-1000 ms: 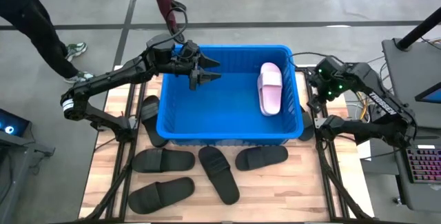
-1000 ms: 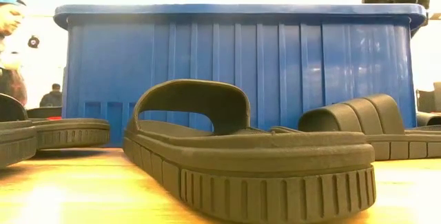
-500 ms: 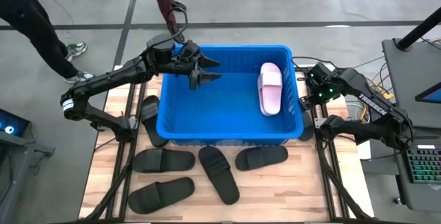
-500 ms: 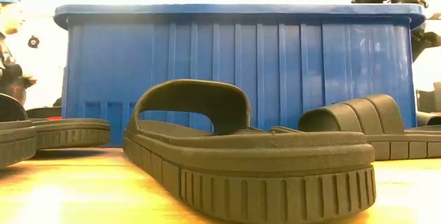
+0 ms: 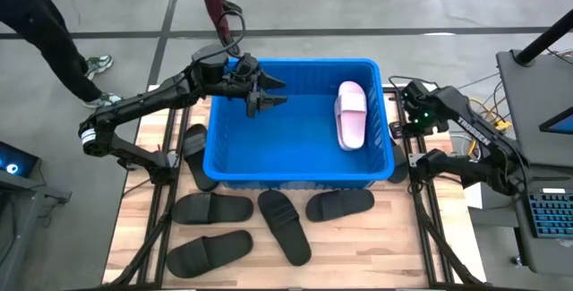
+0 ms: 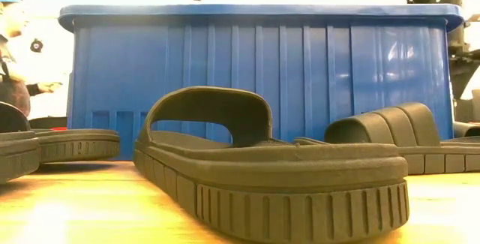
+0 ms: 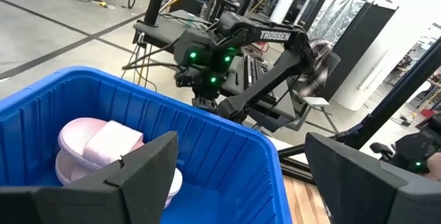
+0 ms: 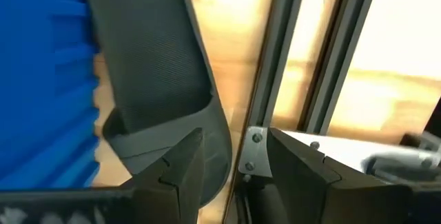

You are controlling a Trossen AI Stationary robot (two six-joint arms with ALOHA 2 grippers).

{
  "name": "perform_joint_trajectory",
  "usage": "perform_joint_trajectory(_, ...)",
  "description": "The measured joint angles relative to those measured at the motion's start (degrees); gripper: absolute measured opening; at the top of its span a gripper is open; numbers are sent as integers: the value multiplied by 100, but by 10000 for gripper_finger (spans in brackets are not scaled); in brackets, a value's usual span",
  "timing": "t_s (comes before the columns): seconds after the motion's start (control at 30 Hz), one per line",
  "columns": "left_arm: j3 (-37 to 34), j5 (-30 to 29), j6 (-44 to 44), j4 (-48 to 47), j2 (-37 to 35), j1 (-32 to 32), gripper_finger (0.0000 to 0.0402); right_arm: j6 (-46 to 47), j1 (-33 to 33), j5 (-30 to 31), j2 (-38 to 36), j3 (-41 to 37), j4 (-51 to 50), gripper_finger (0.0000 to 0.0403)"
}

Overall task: Pick and place slides into bin
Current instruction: Put the black slide into the blue bin

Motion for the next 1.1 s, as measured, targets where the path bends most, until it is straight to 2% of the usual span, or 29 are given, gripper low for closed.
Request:
perform_joint_trajectory(0.37, 0, 0, 242, -1, 0, 0, 302, 399, 0, -149, 884, -102, 628, 148)
perform_joint_trajectory(0.67, 0, 0, 296, -5, -13, 0, 302, 772, 0, -187, 1587, -204, 671, 148)
perform_joint_trajectory(1.1, 0, -1, 258, -2, -15, 0, 302, 1545, -7, -329, 1980, -277, 897, 148)
